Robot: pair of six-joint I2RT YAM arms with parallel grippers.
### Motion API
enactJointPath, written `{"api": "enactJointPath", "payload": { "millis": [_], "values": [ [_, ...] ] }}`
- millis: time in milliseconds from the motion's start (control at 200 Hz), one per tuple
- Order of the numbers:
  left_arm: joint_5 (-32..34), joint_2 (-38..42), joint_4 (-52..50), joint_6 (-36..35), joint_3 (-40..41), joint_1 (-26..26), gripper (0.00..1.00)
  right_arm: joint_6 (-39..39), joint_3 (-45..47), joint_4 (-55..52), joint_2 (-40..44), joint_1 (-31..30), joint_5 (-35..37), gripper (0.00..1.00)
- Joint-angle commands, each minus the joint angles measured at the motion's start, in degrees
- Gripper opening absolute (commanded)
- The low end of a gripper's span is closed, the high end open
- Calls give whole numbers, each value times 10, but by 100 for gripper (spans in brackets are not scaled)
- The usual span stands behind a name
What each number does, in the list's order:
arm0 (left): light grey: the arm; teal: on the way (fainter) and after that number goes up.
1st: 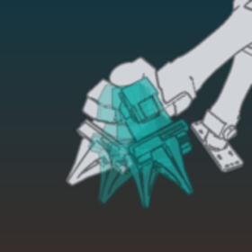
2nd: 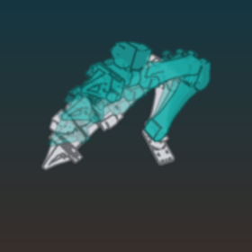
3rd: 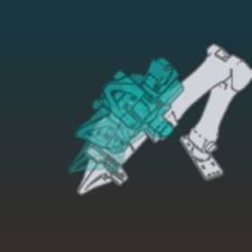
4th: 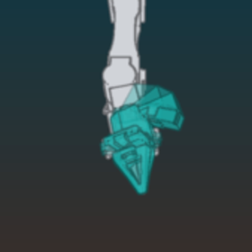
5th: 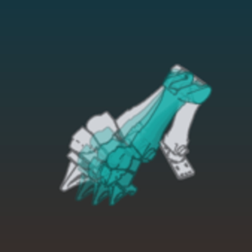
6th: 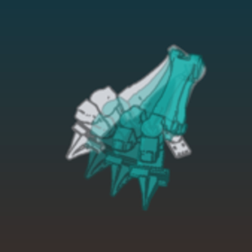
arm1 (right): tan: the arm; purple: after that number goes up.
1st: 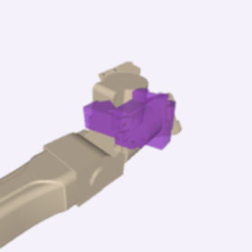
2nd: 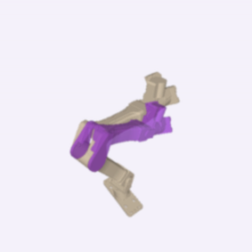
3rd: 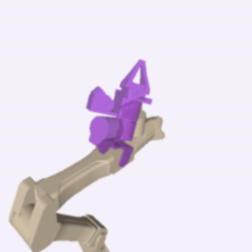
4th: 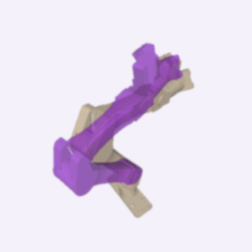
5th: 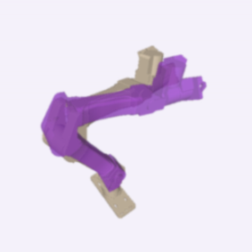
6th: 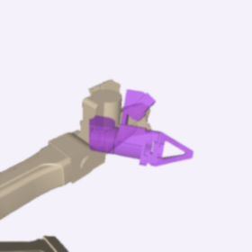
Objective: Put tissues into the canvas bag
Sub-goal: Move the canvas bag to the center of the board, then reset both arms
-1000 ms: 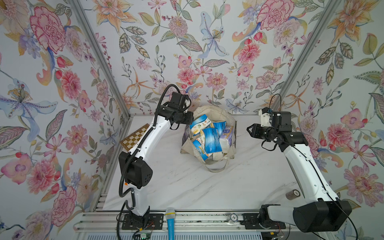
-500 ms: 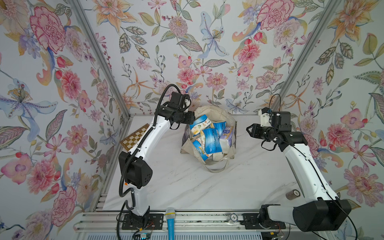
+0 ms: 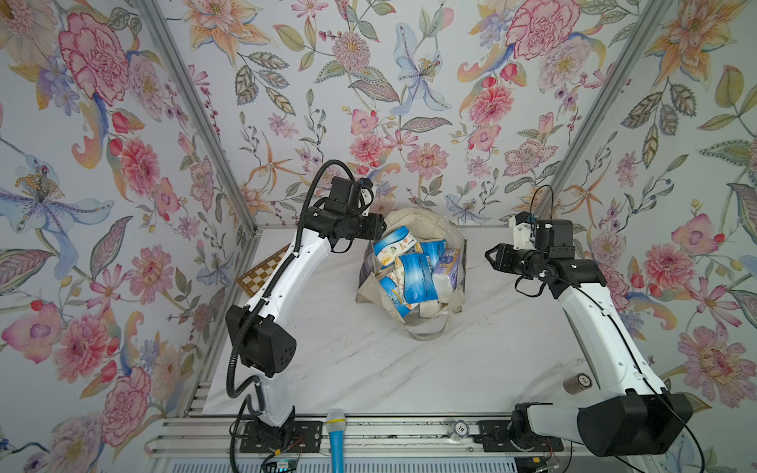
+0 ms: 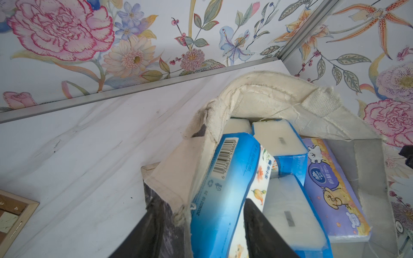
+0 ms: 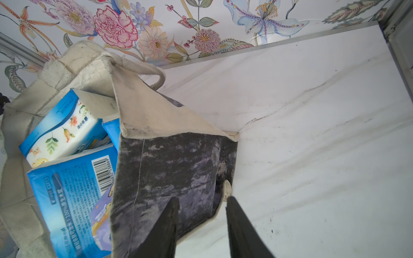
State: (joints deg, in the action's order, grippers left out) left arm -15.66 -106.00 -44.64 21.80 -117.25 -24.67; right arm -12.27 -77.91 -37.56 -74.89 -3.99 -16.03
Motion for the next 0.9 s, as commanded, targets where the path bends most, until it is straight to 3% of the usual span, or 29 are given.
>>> {"api": "enactJointPath", "payload": {
  "millis": [0,265,471,571,641,751,896],
  "values": [
    [34,51,28,-11,24,14,58,-1,7,13,-4,0,4,42],
    [63,199,207,10,223,74,63,-2,33,37,2,13,24,49],
    [92,286,311,19,370,124,65,-26,104,105,17,46,38,55],
    [147,322,373,8,452,137,66,-41,156,155,21,63,55,65],
    [191,352,436,-2,526,141,70,-48,190,187,20,71,68,79],
    [265,392,565,-19,659,141,83,-48,235,235,18,72,91,100],
    [355,417,750,-25,821,142,84,-52,278,280,8,73,125,99]
  ]
}}
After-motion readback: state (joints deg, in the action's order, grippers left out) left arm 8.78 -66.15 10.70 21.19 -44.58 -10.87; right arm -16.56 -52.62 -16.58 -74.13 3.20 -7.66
